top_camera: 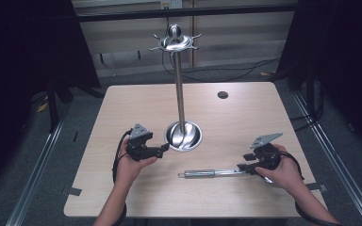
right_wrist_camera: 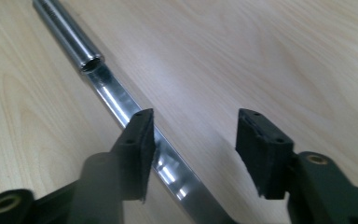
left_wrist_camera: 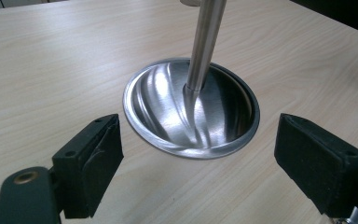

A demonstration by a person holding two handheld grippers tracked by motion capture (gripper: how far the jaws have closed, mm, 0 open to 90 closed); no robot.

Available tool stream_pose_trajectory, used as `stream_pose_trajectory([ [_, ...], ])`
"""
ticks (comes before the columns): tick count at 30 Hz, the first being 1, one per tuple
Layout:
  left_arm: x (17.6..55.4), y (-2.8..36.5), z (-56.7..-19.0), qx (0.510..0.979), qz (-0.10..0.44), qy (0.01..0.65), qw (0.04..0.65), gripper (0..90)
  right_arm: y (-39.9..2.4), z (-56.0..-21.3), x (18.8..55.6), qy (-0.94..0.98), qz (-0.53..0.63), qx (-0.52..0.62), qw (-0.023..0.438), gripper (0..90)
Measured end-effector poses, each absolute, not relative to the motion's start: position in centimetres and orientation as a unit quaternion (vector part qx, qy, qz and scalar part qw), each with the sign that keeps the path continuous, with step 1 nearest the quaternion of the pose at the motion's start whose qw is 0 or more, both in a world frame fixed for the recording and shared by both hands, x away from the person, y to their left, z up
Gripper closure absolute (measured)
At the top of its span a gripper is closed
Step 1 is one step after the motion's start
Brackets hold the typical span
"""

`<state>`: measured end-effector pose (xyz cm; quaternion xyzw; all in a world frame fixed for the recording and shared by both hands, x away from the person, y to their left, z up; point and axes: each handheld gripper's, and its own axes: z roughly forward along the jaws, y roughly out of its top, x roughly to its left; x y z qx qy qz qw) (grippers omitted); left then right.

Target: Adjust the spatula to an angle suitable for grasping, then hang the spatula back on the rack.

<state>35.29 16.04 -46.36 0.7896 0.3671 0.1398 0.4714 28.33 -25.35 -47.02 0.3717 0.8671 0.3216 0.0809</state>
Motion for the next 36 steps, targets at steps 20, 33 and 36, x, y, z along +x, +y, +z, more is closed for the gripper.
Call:
stream_pose_trajectory([
  [20,34.8,16.7,-45.7,0.781,0.156,0.370,0.478,15.2,-20.8,-48.2,29.3,0.936,0.253,0.243,0.041,45.1],
  [33,34.2,17.3,-45.8,0.785,0.160,0.371,0.470,15.3,-19.6,-47.6,29.7,0.954,0.216,0.206,0.035,69.2],
  [36,34.2,17.5,-45.7,0.781,0.161,0.375,0.472,15.3,-19.1,-47.4,29.7,0.960,0.198,0.196,0.026,72.4],
])
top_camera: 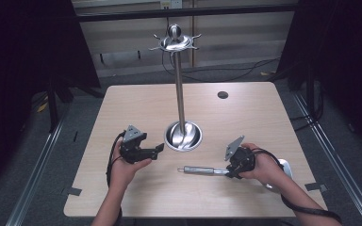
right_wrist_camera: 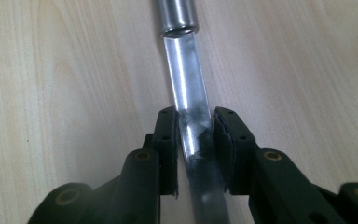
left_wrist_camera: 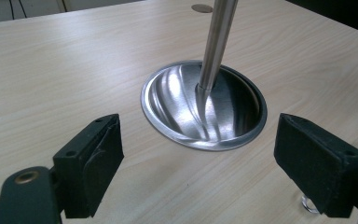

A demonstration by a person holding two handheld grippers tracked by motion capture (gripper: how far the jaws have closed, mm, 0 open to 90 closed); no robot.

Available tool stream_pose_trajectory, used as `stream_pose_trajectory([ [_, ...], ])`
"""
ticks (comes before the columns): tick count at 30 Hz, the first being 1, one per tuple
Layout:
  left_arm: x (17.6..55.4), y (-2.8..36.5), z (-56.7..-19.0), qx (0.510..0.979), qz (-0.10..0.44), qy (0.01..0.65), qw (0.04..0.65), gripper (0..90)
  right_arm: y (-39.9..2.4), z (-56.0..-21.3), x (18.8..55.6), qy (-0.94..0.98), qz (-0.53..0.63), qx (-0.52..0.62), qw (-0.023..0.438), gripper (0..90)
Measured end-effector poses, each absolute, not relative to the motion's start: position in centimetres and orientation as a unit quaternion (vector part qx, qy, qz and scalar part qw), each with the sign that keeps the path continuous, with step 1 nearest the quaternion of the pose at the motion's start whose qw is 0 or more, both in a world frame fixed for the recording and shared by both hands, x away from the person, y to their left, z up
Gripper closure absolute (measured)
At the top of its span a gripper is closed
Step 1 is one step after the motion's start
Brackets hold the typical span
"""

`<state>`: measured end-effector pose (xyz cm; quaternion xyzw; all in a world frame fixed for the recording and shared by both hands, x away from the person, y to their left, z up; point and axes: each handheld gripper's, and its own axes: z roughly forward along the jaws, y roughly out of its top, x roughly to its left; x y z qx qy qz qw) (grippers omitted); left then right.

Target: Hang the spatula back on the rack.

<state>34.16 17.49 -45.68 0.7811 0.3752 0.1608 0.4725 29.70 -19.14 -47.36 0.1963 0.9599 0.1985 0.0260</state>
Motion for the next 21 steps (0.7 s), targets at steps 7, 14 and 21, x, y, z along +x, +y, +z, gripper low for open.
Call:
stream_pose_trajectory([
  [7,34.1,17.8,-45.7,0.778,0.163,0.380,0.473,15.3,-18.7,-47.2,29.8,0.965,0.185,0.186,0.022,75.8],
  [14,34.0,17.9,-45.8,0.778,0.167,0.382,0.470,15.3,-18.6,-47.1,29.9,0.967,0.180,0.182,0.018,75.6],
  [21,33.9,18.1,-45.8,0.779,0.168,0.382,0.468,15.3,-17.6,-47.2,30.0,0.967,0.177,0.179,0.028,74.0],
])
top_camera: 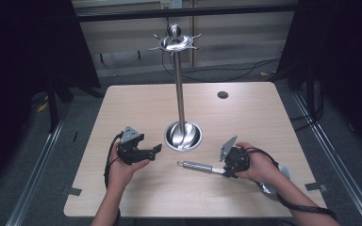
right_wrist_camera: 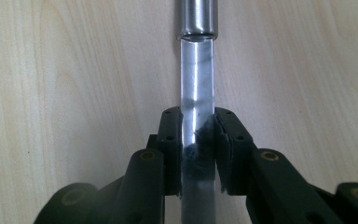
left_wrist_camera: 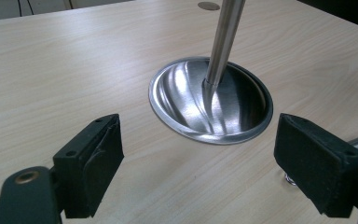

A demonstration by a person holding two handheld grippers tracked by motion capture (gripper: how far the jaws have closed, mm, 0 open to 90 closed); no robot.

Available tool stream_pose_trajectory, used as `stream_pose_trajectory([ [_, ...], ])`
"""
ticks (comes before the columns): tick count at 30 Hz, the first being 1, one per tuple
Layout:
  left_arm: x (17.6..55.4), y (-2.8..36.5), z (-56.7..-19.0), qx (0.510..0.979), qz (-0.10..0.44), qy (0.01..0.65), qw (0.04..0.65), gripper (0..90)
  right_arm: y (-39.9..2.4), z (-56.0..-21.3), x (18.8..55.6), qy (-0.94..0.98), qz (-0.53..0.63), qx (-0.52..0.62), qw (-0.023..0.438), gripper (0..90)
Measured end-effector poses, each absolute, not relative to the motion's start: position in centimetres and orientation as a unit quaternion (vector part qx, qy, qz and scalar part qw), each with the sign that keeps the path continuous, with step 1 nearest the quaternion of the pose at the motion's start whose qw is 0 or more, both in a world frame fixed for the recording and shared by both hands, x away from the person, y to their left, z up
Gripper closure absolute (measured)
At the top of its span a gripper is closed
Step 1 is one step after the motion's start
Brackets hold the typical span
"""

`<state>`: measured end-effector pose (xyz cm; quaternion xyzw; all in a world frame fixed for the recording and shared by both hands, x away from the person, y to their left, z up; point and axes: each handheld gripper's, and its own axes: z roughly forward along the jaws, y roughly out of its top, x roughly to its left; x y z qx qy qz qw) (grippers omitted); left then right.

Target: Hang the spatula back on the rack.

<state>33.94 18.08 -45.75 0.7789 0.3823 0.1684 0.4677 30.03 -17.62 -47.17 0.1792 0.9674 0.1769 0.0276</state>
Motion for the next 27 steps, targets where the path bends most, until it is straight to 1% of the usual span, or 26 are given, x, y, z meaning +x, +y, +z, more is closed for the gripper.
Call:
stream_pose_trajectory([
  [1,33.9,18.1,-45.8,0.779,0.168,0.382,0.468,15.3,-17.5,-47.1,30.1,0.968,0.177,0.179,0.023,72.7],
  [2,33.9,18.1,-45.8,0.780,0.168,0.382,0.467,15.3,-17.4,-47.2,30.2,0.965,0.178,0.190,0.016,69.2],
  [4,33.9,18.0,-45.8,0.780,0.167,0.382,0.467,15.3,-17.2,-47.2,30.3,0.966,0.178,0.189,0.014,69.3],
  [5,33.9,18.0,-45.8,0.779,0.167,0.383,0.467,15.3,-17.0,-47.1,30.3,0.966,0.177,0.188,0.018,74.7],
  [6,33.8,18.1,-45.8,0.779,0.165,0.383,0.469,15.3,-16.9,-47.1,30.4,0.966,0.175,0.191,0.018,75.0],
  [14,33.7,18.0,-46.0,0.781,0.165,0.382,0.465,15.3,-17.1,-47.2,30.1,0.963,0.190,0.191,0.018,75.7],
  [17,33.8,18.1,-45.9,0.780,0.165,0.383,0.466,15.3,-17.4,-47.2,29.9,0.959,0.197,0.204,0.005,75.7],
  [19,33.8,18.1,-46.1,0.778,0.165,0.387,0.466,15.3,-17.8,-47.0,30.0,0.956,0.211,0.205,0.005,75.7],
  [27,33.8,18.1,-46.2,0.779,0.160,0.387,0.466,15.3,-19.7,-45.1,30.2,0.927,0.298,0.226,0.027,75.7],
])
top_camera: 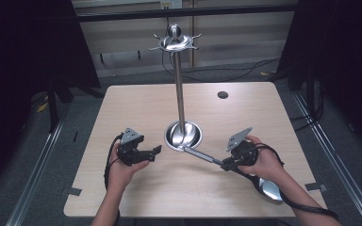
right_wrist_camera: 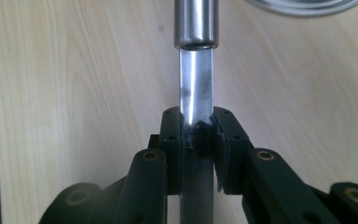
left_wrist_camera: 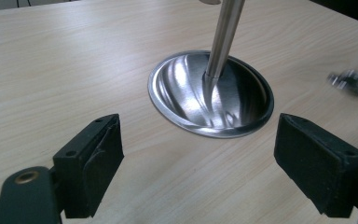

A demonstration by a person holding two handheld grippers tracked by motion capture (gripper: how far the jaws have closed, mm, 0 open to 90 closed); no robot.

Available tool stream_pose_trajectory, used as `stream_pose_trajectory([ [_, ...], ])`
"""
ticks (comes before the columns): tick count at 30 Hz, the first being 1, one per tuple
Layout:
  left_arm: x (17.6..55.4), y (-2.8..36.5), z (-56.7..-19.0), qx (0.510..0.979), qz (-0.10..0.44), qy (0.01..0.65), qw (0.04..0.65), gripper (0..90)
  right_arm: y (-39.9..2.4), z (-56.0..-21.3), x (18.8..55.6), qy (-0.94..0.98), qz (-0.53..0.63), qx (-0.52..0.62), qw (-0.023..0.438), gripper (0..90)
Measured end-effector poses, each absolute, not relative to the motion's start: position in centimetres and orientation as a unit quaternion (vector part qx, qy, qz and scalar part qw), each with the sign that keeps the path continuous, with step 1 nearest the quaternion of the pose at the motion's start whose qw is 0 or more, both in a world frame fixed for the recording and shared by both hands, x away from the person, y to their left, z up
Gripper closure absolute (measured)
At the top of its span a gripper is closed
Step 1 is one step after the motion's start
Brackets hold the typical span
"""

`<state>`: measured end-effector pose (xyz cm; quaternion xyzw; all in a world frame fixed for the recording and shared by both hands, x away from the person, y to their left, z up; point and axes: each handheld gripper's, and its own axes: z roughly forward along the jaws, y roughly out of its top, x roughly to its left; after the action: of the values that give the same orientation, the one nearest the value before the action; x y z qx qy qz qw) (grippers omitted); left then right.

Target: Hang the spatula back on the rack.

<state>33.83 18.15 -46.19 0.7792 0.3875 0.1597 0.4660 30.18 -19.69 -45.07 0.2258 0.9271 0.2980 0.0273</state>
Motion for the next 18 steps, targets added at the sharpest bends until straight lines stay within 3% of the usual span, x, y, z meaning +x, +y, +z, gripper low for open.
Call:
stream_pose_trajectory([
  [18,33.8,17.6,-46.2,0.775,0.137,0.388,0.480,13.6,-23.7,-41.8,29.6,0.851,0.433,0.281,0.092,75.7],
])
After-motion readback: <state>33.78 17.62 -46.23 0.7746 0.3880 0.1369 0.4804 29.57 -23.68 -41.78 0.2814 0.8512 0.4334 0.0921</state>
